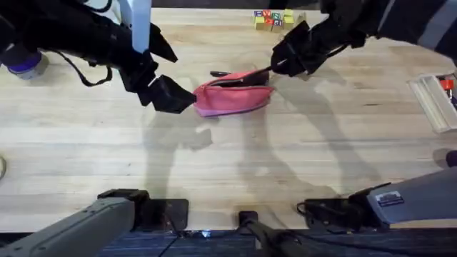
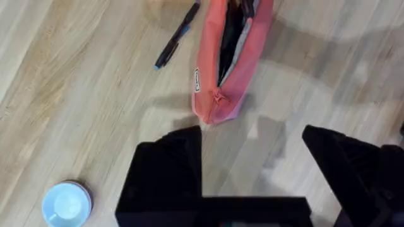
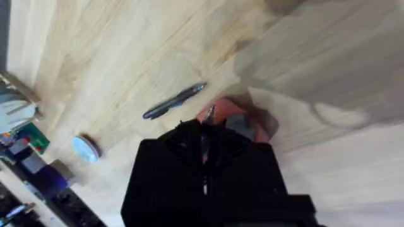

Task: Unzip the bag, pick up the pens from the table one at a time and place them inside, then zip the bag closed.

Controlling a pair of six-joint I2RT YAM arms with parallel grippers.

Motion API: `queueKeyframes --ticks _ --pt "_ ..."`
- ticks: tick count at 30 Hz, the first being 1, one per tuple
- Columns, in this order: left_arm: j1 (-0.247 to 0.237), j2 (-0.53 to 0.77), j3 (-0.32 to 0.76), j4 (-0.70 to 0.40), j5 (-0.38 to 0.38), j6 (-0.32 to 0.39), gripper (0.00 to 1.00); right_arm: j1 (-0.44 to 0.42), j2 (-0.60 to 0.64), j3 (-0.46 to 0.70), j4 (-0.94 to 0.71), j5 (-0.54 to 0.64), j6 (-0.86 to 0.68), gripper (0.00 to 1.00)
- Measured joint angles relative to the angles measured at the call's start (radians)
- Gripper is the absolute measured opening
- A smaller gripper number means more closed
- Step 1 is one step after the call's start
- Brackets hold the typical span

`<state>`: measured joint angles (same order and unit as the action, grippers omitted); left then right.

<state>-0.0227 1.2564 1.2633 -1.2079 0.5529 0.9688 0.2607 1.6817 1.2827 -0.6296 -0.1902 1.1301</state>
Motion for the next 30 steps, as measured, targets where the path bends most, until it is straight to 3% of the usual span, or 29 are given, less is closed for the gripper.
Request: queueKeyframes --ticks 15,30 --pt "0.000 0.000 0.000 0.000 0.000 0.000 0.993 0.027 -0.054 0.003 -0.082 -0.013 0.105 0.036" --pt "0.000 0.000 0.000 0.001 0.000 0.000 0.993 0.116 -0.055 0.003 -0.090 0.022 0.250 0.036"
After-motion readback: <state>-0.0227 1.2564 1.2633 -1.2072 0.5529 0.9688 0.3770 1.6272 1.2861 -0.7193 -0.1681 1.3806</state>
